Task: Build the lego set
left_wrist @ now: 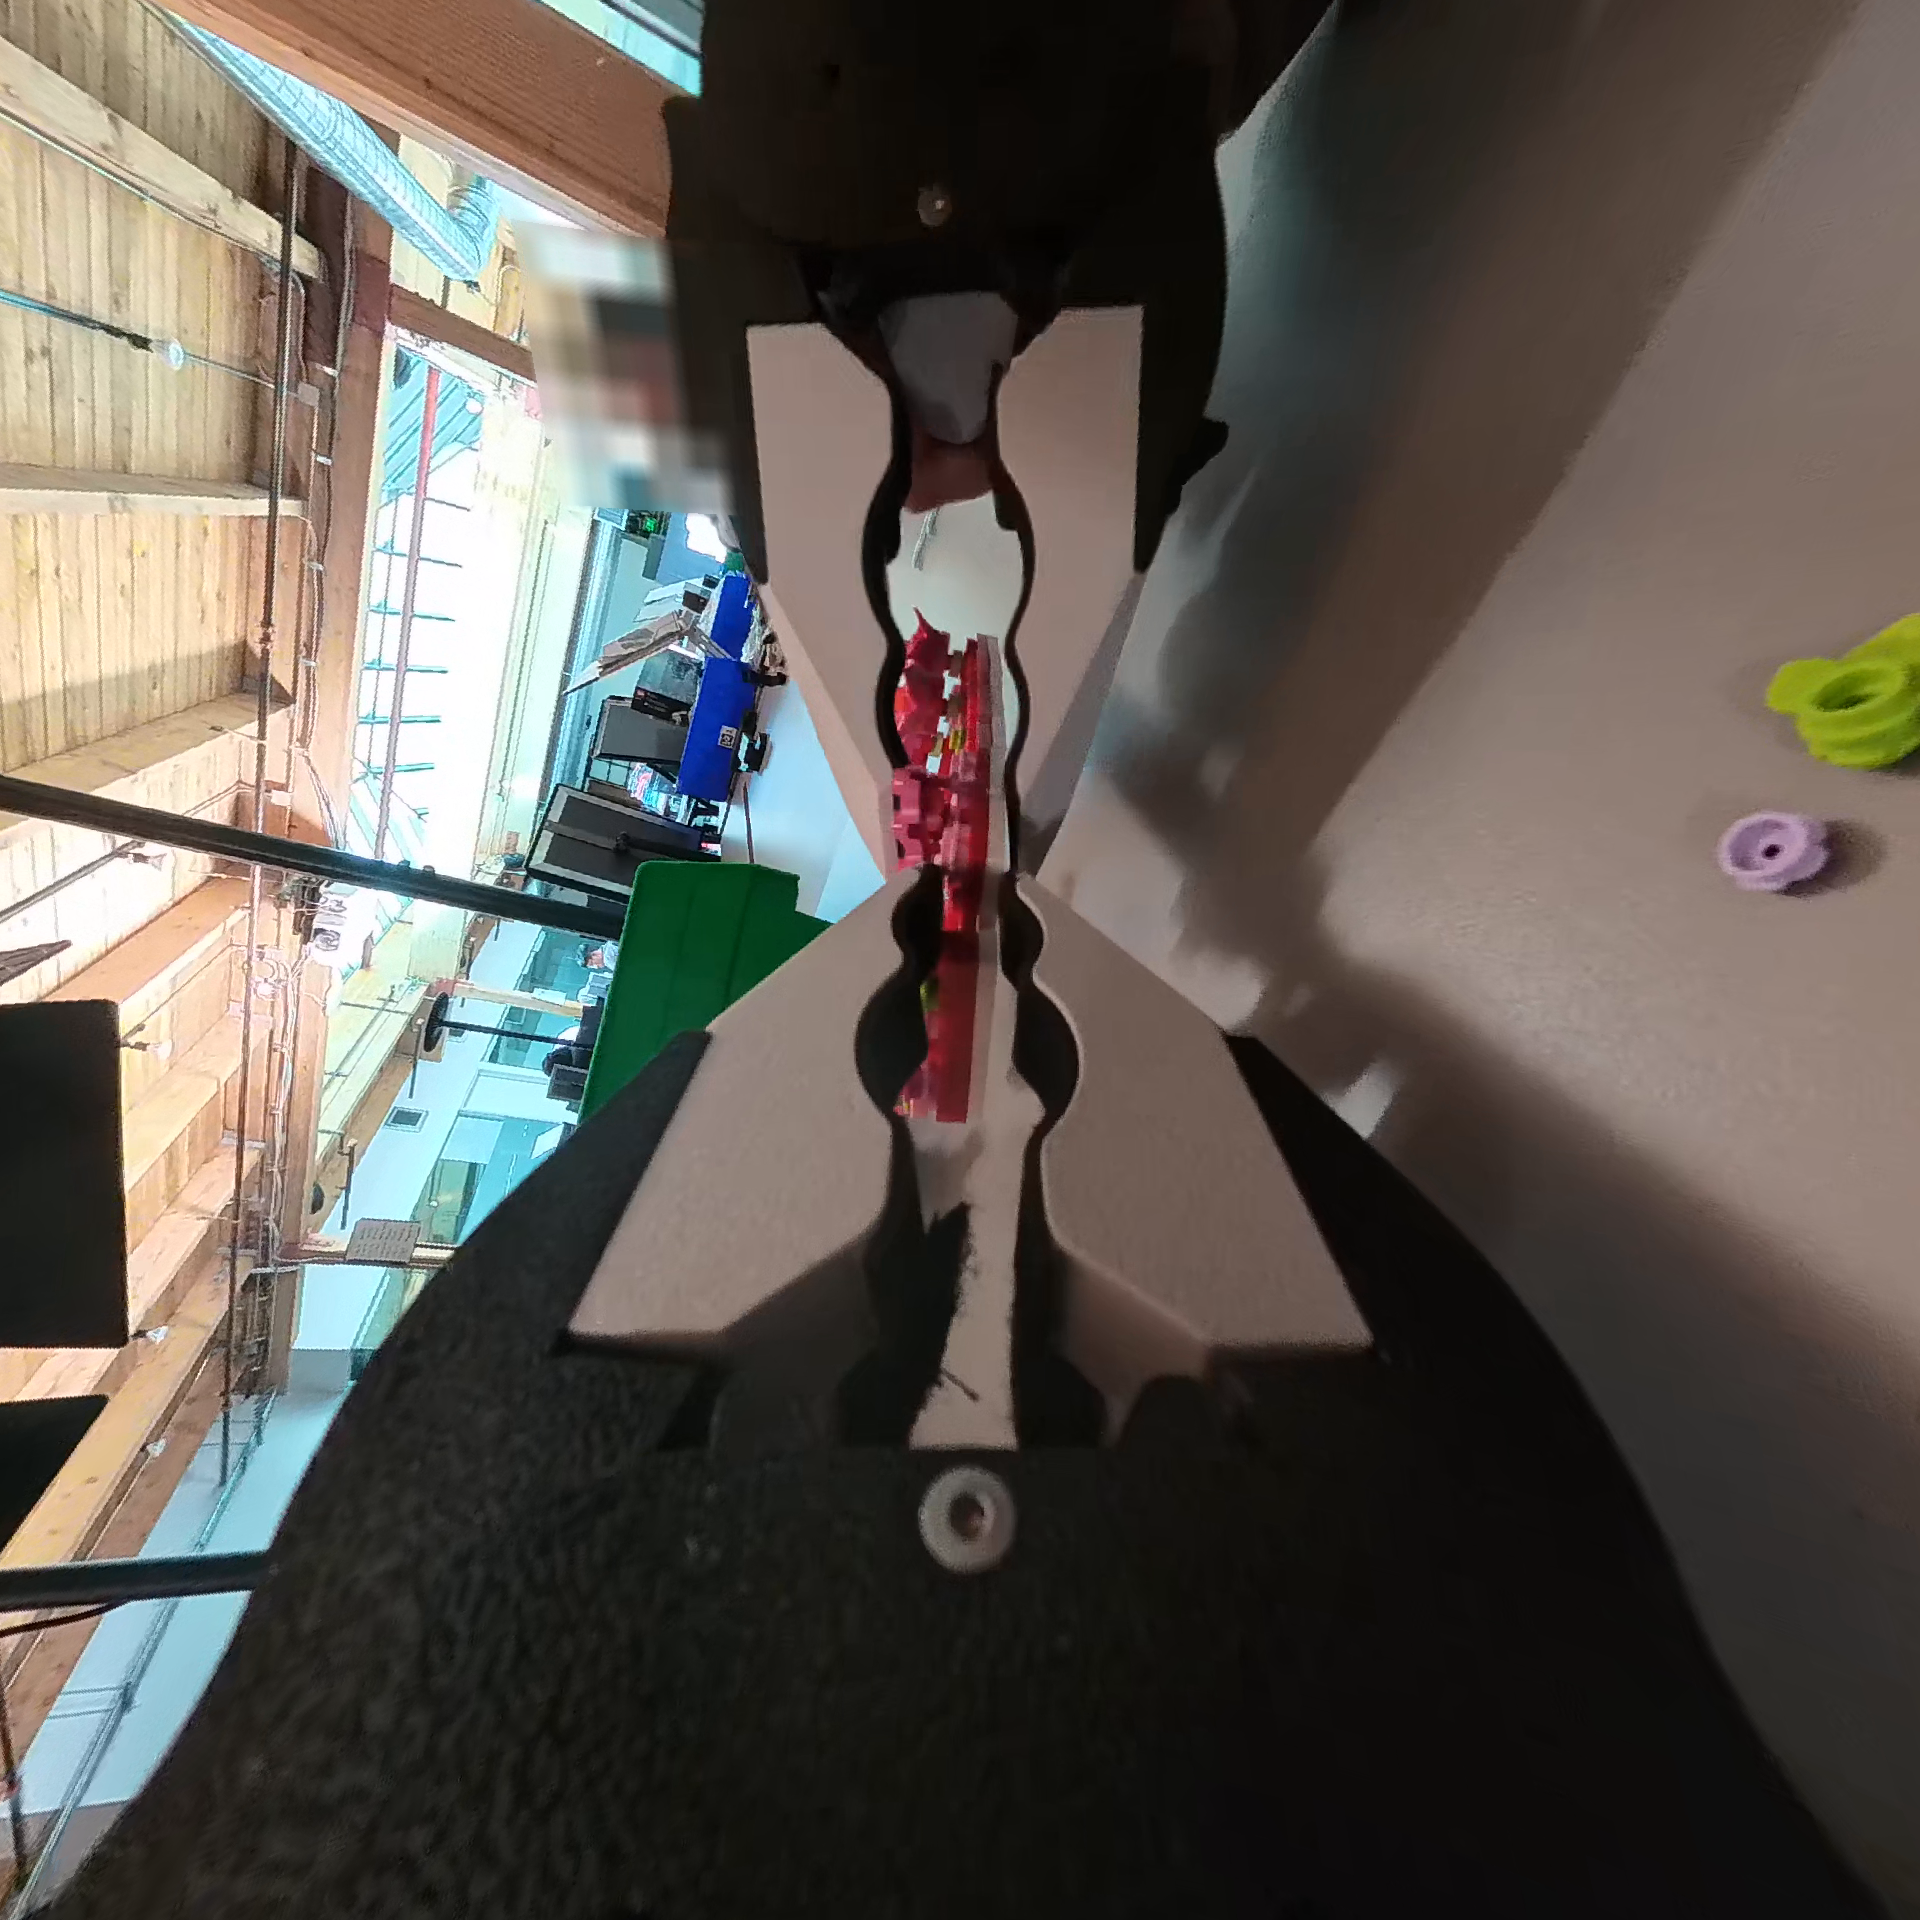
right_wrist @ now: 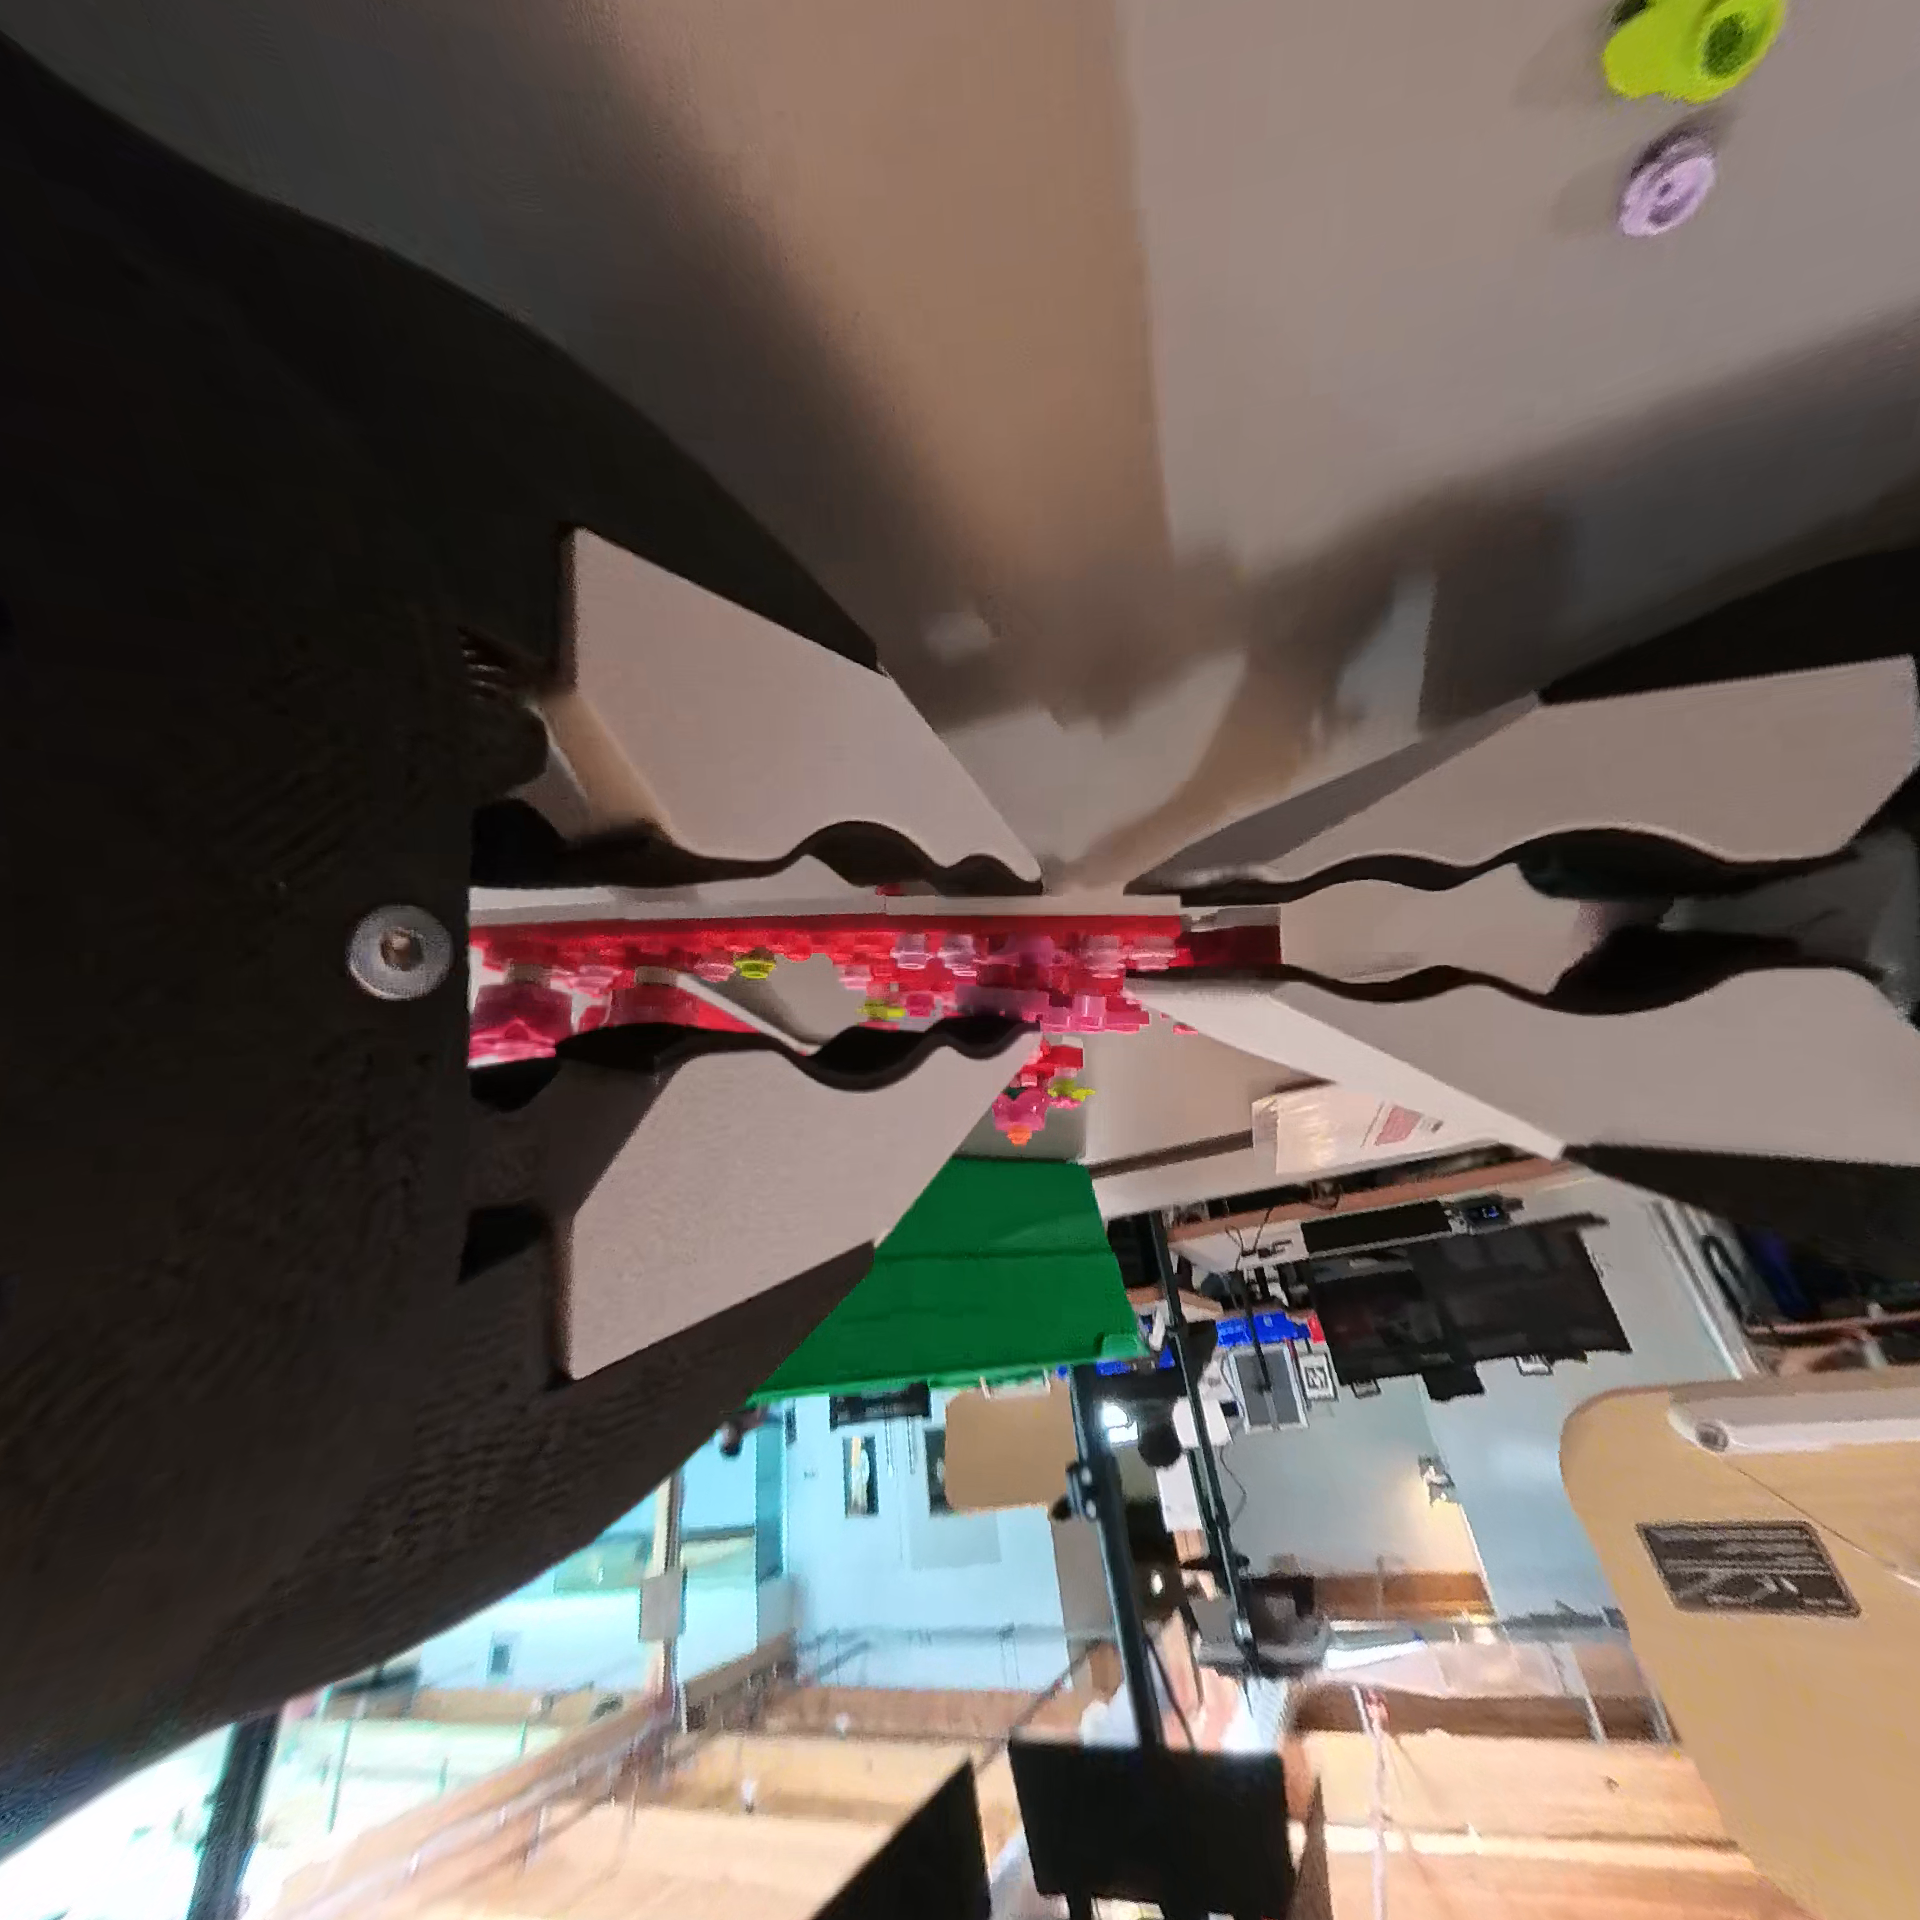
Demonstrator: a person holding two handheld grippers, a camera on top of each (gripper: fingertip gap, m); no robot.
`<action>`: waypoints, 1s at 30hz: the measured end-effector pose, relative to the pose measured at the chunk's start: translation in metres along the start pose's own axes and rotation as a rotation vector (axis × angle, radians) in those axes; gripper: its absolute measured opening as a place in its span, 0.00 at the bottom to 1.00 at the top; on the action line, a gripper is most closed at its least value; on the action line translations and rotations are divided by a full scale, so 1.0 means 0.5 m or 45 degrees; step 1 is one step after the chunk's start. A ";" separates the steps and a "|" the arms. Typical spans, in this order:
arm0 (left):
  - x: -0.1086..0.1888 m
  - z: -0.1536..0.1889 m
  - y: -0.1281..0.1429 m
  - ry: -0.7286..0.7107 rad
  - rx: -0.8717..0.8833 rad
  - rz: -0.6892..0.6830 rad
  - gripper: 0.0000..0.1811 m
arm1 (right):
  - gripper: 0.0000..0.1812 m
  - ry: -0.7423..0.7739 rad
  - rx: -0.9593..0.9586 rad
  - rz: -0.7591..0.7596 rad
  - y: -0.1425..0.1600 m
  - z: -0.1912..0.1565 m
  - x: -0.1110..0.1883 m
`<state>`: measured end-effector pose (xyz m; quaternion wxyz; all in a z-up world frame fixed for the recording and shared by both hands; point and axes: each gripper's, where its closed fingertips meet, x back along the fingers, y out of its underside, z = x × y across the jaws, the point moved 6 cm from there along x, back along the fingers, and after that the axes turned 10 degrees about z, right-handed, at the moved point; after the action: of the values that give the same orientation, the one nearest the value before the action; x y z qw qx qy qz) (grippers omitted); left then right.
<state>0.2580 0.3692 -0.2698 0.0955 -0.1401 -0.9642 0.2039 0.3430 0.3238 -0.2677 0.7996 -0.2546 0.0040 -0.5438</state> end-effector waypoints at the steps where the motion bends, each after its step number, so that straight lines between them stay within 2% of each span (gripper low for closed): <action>1: 0.000 0.001 0.000 0.002 -0.002 -0.001 0.04 | 0.12 0.014 0.036 -0.005 0.000 -0.002 0.000; 5: -0.001 0.003 0.002 0.010 -0.010 -0.012 0.04 | 0.12 0.058 0.120 -0.016 0.001 -0.009 -0.003; 14: -0.004 0.013 0.005 0.054 -0.032 -0.023 0.04 | 0.10 0.107 0.146 -0.040 0.006 -0.025 -0.010; 21: -0.006 0.029 0.009 0.109 -0.118 -0.051 0.05 | 0.09 0.121 0.401 -0.130 0.006 -0.041 -0.012; 28: 0.011 0.029 0.001 0.161 -0.179 0.028 0.06 | 0.10 0.119 0.428 -0.112 0.000 -0.044 -0.016; 30: 0.020 0.017 -0.003 0.125 -0.166 0.067 0.06 | 0.10 0.103 0.433 -0.117 0.000 -0.044 -0.018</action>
<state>0.2461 0.3678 -0.2755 0.1279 -0.1810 -0.9656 0.1360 0.3330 0.3226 -0.2892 0.8046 -0.0934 -0.0676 -0.5824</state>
